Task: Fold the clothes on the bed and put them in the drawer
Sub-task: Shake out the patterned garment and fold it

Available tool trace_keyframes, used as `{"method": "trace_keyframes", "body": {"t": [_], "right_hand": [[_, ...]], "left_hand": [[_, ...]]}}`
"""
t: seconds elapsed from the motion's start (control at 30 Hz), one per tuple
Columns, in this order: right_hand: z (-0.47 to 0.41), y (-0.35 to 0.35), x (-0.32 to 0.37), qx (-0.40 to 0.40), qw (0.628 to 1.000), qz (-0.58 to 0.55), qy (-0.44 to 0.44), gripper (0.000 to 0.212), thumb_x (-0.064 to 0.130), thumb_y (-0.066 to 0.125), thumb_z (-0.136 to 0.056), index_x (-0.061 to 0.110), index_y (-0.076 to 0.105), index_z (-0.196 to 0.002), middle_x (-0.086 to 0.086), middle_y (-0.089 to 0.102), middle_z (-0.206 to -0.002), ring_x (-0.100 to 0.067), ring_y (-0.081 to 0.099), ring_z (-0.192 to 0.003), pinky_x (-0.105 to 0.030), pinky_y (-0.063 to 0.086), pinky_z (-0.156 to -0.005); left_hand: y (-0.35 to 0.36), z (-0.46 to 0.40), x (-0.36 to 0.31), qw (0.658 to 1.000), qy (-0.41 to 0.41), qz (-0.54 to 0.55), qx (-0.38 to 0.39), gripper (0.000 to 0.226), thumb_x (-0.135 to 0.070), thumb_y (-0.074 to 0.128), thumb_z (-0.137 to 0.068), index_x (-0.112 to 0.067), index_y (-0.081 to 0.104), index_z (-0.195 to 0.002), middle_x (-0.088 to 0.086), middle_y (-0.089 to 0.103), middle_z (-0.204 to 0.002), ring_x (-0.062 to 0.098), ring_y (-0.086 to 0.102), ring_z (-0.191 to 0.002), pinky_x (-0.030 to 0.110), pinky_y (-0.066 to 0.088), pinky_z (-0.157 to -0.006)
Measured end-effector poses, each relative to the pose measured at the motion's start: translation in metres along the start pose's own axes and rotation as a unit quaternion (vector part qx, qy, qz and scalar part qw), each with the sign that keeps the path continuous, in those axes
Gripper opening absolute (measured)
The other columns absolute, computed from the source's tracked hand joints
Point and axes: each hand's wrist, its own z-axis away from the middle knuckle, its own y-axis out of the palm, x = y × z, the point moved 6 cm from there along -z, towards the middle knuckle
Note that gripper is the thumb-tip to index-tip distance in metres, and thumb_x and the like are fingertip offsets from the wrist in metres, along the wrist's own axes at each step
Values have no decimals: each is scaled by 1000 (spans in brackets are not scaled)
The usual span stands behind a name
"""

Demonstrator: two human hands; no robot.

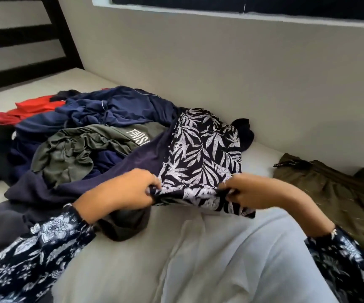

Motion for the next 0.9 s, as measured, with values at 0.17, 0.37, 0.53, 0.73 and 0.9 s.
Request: {"method": "trace_keyframes", "body": {"t": [0.17, 0.37, 0.53, 0.73, 0.9], "right_hand": [[-34, -47, -69, -183, 974, -117, 56, 19, 5, 55, -93, 14, 69, -102, 6, 56, -65, -2, 48, -49, -14, 37, -46], [-101, -57, -130, -347, 901, -217, 145, 15, 13, 60, -92, 15, 68, -105, -5, 67, -88, -15, 53, -67, -21, 42, -58], [-133, 10, -177, -309, 869, -289, 256, 72, 31, 65, -90, 21, 26, -149, -14, 39, -147, -30, 47, -127, -46, 38, -108], [-134, 30, -122, -212, 940, -137, 229, 76, 48, 46, -96, 28, 1, -154, -7, -18, -159, -31, -6, -148, -51, 0, -116], [-128, 88, -47, -160, 980, -28, 113, 105, 68, 60, -76, 42, -10, -150, -4, -15, -159, -31, -2, -148, -54, -1, -111]], "left_hand": [[-32, -66, 32, 954, 29, 255, -154, 30, -50, 66, -67, -20, 66, -66, 3, 68, -74, 13, 59, -73, 33, 47, -75], [5, -162, 59, 716, -111, 679, -121, 80, -58, 81, -61, -10, 61, -121, 9, 69, -117, 23, 65, -109, 43, 46, -102], [70, -174, 51, 761, -216, 608, -68, 85, -65, 67, -72, -19, 36, -137, -2, 54, -125, 15, 52, -115, 32, 40, -101], [90, -148, 52, 774, -160, 594, -150, 51, -33, 73, -82, -22, 49, -125, -8, 67, -112, -1, 64, -97, 15, 48, -84], [112, -135, 43, 812, -128, 517, -237, 60, -38, 77, -74, -16, 56, -125, -9, 69, -114, 3, 64, -105, 29, 50, -95]]}}
